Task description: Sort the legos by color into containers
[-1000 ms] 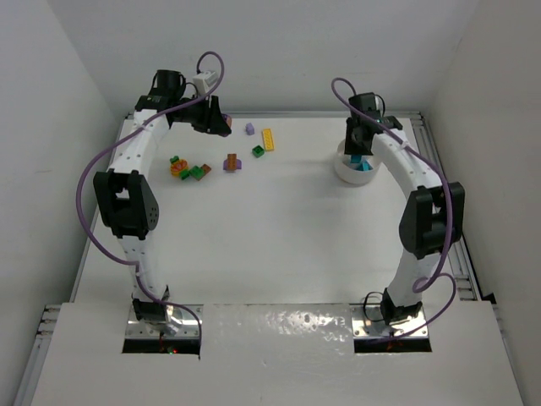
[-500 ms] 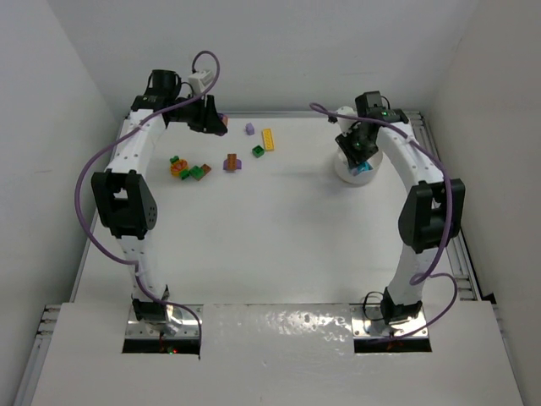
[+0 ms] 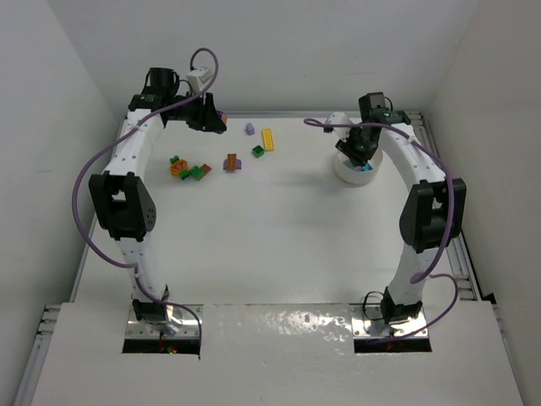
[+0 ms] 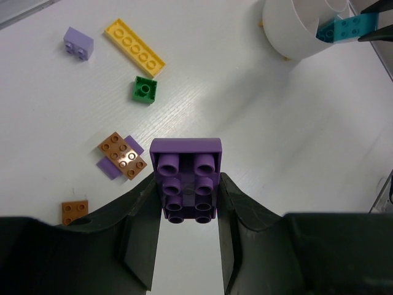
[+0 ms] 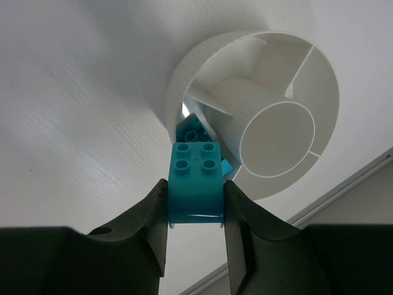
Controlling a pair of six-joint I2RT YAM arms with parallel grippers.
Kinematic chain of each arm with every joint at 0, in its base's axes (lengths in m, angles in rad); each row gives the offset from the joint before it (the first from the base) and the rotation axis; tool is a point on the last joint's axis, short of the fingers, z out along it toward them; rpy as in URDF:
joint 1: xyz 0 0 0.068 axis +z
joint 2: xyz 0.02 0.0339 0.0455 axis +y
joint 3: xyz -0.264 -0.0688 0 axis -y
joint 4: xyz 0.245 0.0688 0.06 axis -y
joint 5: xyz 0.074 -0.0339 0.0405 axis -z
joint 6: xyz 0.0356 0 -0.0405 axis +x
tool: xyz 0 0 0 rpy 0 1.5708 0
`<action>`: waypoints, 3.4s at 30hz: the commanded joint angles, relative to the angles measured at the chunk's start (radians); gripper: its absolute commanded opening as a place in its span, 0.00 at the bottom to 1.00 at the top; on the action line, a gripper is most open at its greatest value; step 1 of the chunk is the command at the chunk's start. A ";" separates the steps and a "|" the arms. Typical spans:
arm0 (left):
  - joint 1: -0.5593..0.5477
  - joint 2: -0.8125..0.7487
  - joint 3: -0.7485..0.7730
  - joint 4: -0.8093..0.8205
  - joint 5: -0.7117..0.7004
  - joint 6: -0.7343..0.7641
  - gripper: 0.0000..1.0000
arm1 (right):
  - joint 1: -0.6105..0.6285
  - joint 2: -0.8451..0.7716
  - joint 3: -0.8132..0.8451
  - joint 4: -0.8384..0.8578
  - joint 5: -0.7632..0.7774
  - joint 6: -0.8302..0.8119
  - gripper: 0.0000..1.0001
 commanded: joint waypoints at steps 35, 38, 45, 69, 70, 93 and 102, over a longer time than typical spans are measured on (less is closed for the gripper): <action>0.008 -0.051 0.008 0.025 0.045 0.071 0.00 | 0.000 -0.210 -0.146 0.618 -0.167 0.446 0.90; -0.007 -0.048 0.014 0.001 0.035 0.137 0.00 | 0.004 -0.247 -0.240 0.840 -0.261 0.897 0.73; -0.062 -0.054 0.019 -0.188 0.023 0.548 0.00 | 0.211 -0.125 -0.148 1.025 -0.255 1.326 0.70; -0.158 -0.048 -0.013 -0.117 -0.062 0.516 0.00 | 0.434 0.216 0.130 1.005 -0.266 1.496 0.58; -0.158 -0.048 -0.013 -0.113 -0.064 0.512 0.00 | 0.438 0.223 0.131 1.000 -0.261 1.487 0.58; -0.158 -0.052 0.001 -0.068 -0.106 0.432 1.00 | 0.434 0.162 0.067 0.943 -0.217 1.357 0.00; -0.127 -0.065 0.007 -0.024 -0.223 0.254 1.00 | 0.204 0.023 0.042 0.753 -0.065 1.239 0.00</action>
